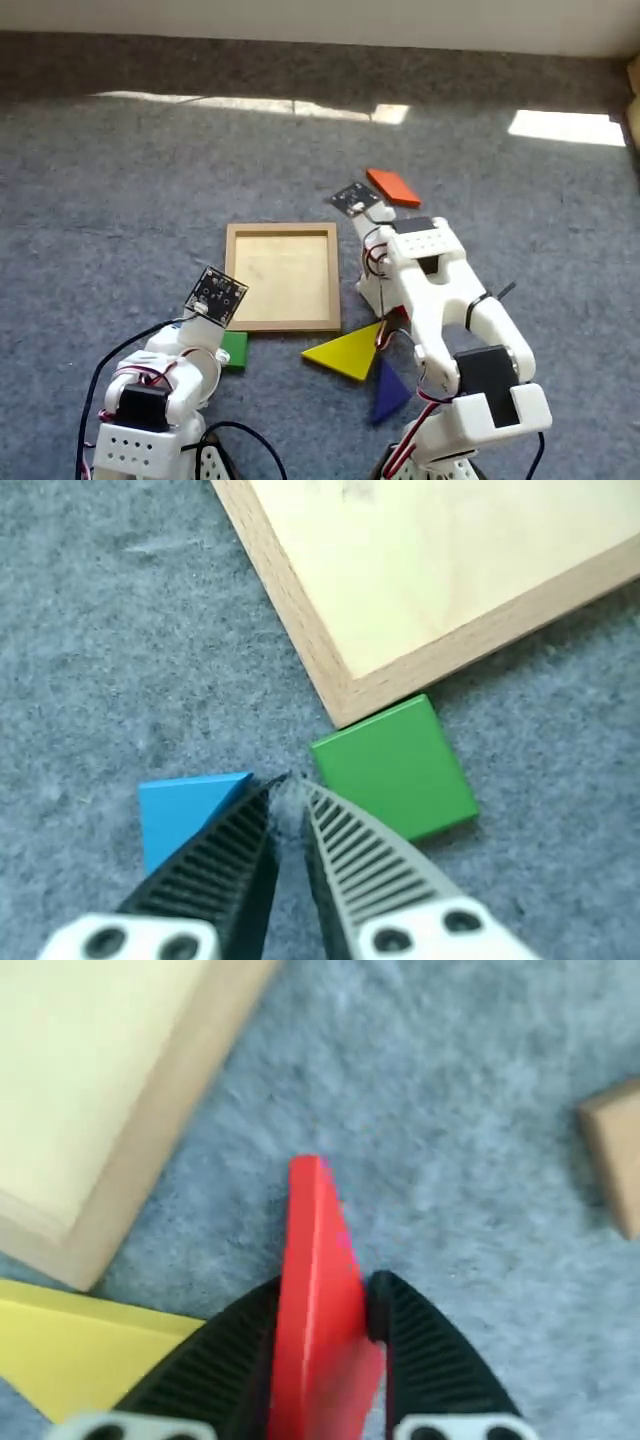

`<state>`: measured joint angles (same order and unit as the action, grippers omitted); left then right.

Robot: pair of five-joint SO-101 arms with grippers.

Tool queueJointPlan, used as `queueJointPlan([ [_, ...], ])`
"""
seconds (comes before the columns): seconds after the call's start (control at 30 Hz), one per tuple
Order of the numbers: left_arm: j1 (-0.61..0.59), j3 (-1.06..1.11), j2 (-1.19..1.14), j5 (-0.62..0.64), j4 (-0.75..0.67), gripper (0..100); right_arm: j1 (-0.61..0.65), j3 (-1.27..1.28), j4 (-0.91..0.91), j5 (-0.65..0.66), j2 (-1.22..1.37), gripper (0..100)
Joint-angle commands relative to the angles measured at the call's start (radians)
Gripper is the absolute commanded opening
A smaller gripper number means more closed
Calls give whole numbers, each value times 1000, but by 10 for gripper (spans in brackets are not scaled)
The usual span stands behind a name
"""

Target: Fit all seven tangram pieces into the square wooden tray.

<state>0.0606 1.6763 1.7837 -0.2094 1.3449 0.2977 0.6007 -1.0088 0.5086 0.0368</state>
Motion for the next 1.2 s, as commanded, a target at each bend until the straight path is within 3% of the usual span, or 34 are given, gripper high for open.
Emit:
queueJointPlan([
  [0.0, 8, 18, 35, -9, 5, 7, -4, 13, -1, 40, -5, 46],
  [0.2, 8, 18, 35, -9, 5, 7, -4, -24, -30, 78, -28, 9],
  [0.37, 8, 18, 35, -9, 5, 7, 1, -77, -136, 81, -194, 8],
  [0.57, 8, 18, 35, -9, 5, 7, 64, -79, -117, 140, -363, 7],
  [0.77, 8, 18, 35, -9, 5, 7, 200, -21, 102, 183, -371, 7],
  [1.17, 8, 18, 35, -9, 5, 7, 398, 285, 751, 184, -367, 38],
])
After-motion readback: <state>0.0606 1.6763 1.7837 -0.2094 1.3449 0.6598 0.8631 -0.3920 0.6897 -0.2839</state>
